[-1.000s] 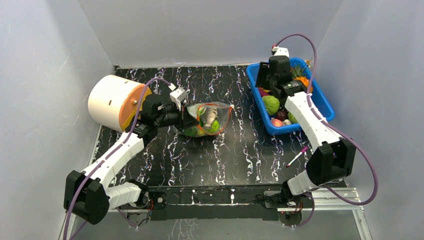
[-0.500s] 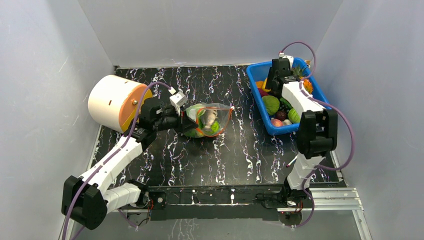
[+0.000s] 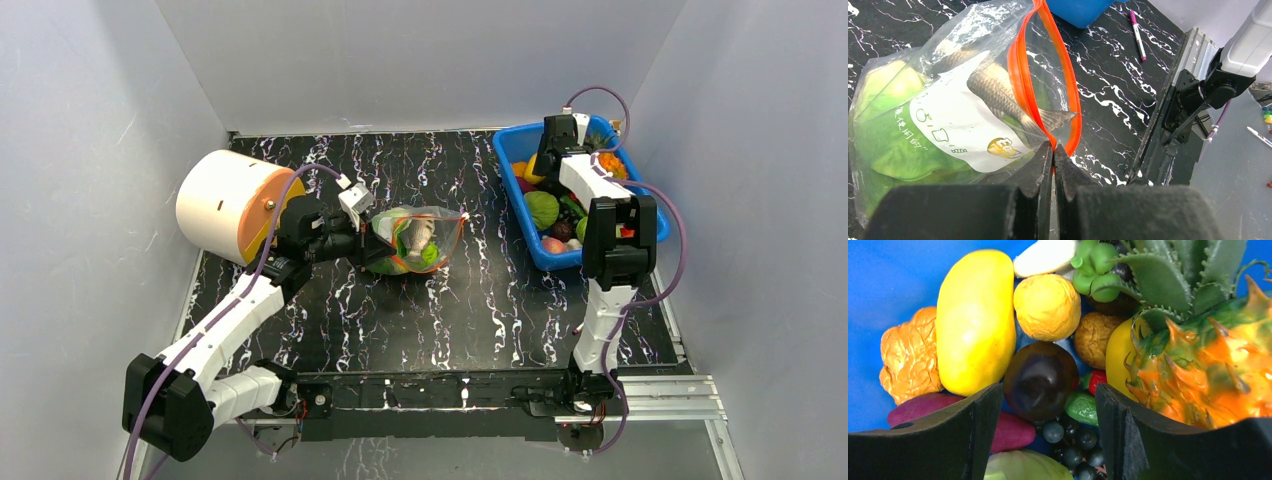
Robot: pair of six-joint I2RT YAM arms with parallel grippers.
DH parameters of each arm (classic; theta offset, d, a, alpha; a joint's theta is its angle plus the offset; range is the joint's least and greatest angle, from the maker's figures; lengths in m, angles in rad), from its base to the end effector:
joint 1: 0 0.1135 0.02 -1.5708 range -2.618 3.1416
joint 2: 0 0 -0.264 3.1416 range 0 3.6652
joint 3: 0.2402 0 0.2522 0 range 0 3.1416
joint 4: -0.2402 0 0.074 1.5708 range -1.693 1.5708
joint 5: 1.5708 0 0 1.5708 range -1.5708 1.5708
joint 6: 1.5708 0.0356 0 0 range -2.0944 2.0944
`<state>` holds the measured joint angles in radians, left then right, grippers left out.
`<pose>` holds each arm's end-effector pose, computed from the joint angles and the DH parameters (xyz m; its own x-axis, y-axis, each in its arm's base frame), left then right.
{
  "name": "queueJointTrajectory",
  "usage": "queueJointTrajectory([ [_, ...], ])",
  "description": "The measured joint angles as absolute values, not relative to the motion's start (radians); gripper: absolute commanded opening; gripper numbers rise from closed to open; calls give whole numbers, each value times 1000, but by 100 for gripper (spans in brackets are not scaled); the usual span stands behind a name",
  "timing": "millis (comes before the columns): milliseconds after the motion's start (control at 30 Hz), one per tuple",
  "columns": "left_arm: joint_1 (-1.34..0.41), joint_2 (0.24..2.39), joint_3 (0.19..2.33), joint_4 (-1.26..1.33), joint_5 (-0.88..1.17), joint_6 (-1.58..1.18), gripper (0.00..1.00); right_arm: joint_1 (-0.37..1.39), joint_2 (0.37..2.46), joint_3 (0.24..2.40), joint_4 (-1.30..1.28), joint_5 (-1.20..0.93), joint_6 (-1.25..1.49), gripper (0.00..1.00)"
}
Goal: Place the food in the zip-top bag and seal the zipper
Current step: Pick up the fake fruit from the bin.
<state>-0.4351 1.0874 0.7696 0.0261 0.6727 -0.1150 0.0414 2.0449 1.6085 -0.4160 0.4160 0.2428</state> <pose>0.2140 -0.1239 0.2984 -0.3590 0.0679 -0.9309 0.8352 0.4686 -0.2879 0.4582 0.0046 0.2190 -0.6754 0.1921 -0.7120 0.4021 0.9053 -0.1371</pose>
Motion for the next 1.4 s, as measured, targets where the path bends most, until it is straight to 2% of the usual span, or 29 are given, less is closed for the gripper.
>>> queueJointTrajectory([
  [267, -435, 1083, 769, 26, 672, -115, 0, 34, 2070, 1633, -414, 395, 247, 72],
  [433, -435, 1083, 768, 26, 673, -115, 0, 34, 2092, 1635, -413, 381, 249, 71],
  [533, -435, 1083, 768, 26, 673, -115, 0, 33, 2110, 1635, -413, 375, 250, 68],
  [767, -435, 1083, 768, 26, 672, -115, 0, 24, 2133, 1639, -405, 368, 251, 49],
  [1167, -435, 1083, 768, 26, 671, -115, 0, 19, 2113, 1636, -413, 335, 242, 41],
  [1400, -435, 1079, 762, 30, 669, -116, 0, 18, 1966, 1566, -421, 281, 247, 39],
])
